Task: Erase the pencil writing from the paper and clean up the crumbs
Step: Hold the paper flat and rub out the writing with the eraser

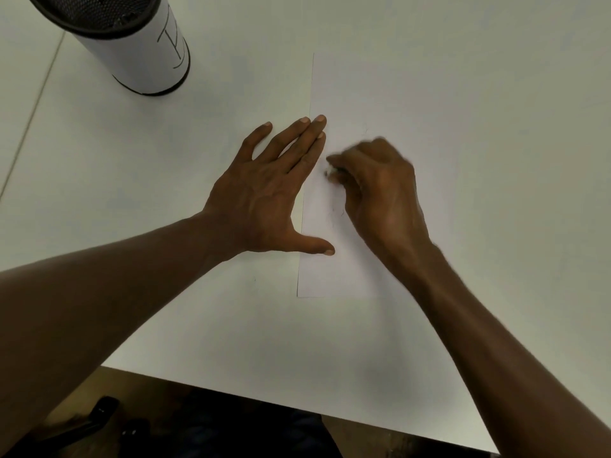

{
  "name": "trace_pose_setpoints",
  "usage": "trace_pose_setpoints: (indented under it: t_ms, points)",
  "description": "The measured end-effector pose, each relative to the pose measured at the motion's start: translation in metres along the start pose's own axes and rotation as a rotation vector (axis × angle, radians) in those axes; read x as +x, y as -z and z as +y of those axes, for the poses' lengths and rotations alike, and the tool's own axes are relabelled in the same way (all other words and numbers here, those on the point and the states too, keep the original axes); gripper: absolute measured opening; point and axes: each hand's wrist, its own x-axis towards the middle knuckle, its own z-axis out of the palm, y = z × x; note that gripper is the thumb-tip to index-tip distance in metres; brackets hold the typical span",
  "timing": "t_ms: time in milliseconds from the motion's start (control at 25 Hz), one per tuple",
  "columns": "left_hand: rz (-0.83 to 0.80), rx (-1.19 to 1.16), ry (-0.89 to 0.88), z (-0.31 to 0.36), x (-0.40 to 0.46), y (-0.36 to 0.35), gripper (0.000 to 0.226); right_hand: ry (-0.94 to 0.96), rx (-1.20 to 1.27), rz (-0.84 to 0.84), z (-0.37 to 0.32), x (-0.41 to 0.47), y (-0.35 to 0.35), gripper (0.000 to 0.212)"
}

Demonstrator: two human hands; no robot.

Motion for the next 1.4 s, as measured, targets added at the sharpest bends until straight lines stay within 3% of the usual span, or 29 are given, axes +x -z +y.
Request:
trace_pose_setpoints:
  t_ms: [120,280,480,640,800,1000,1120,1320,1400]
  points:
    - [-0.006,0.006,0.0,0.0,0.0,0.0,0.139,-0.013,-0.013,-0.045,-0.013,-0.03,0.009,0.014]
    - [-0.015,0.003,0.002,0.0,0.001,0.001,0.14,-0.013,-0.011,0.08,0.008,0.019,0.003,0.014]
    - [-0.009,0.004,0.006,0.0,0.001,0.001,0.14,-0.038,-0.023,-0.008,-0.012,-0.039,0.011,0.014]
    - [-0.008,0.0,0.003,0.0,0.001,0.001,0.14,-0.048,-0.028,0.125,0.012,0.006,0.007,0.013]
    - [-0.008,0.004,0.006,0.001,-0.001,0.001,0.14,-0.072,-0.042,0.022,-0.01,-0.035,0.008,0.013]
    - [-0.01,0.002,-0.001,0.001,0.002,0.002,0.14,-0.071,-0.028,0.12,0.009,0.008,0.007,0.012]
    - [0.006,-0.01,0.001,0.0,0.001,0.002,0.138,-0.064,-0.041,0.045,-0.019,-0.026,0.002,0.012]
    - [0.003,-0.019,0.0,0.001,0.002,0.002,0.138,-0.101,0.048,0.138,-0.011,0.002,-0.004,0.005]
    - [-0.005,-0.016,0.0,0.001,0.001,0.001,0.137,-0.128,0.054,0.072,-0.024,-0.014,-0.005,0.006]
